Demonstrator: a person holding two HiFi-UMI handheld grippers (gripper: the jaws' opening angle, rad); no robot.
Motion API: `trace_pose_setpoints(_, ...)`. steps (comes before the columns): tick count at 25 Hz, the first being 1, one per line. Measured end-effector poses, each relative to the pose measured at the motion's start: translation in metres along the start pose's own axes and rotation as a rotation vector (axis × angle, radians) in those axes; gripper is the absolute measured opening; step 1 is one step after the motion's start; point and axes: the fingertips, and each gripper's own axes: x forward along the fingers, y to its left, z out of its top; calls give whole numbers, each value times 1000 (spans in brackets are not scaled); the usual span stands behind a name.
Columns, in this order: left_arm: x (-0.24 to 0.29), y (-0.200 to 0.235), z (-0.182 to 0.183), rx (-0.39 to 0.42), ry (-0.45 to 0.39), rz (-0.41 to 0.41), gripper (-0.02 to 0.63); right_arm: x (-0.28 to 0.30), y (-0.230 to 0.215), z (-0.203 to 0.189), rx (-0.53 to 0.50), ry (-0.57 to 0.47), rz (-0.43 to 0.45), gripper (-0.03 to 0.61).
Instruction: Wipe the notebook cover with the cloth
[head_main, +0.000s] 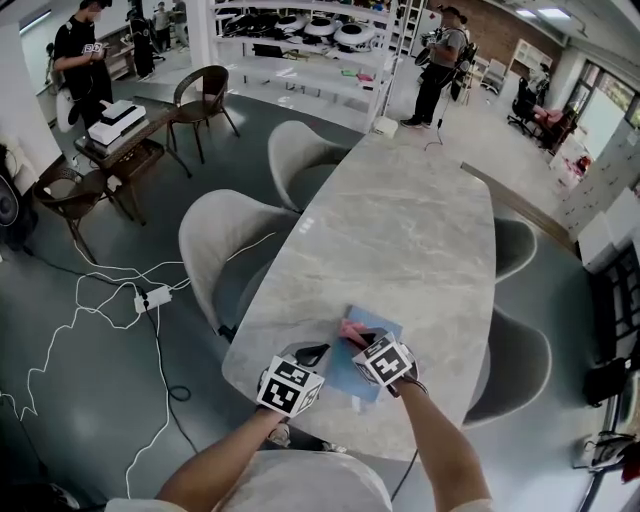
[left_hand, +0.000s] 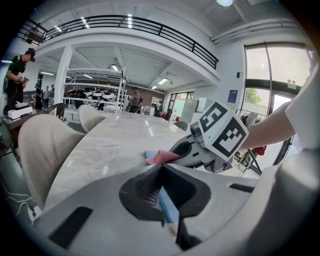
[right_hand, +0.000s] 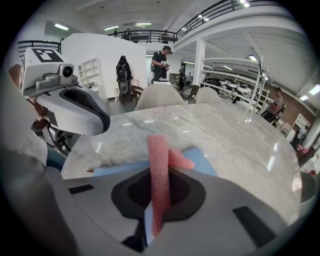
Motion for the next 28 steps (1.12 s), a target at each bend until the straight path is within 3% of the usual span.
trace_pose_setpoints(17,-20,-5,-15,17,8,-47,6,-15,64,-14,-29,1,28,15)
trace_pose_setpoints(28,-29,-8,-31,49,35,-107,6,-23,100,-22,52,-25,3,15)
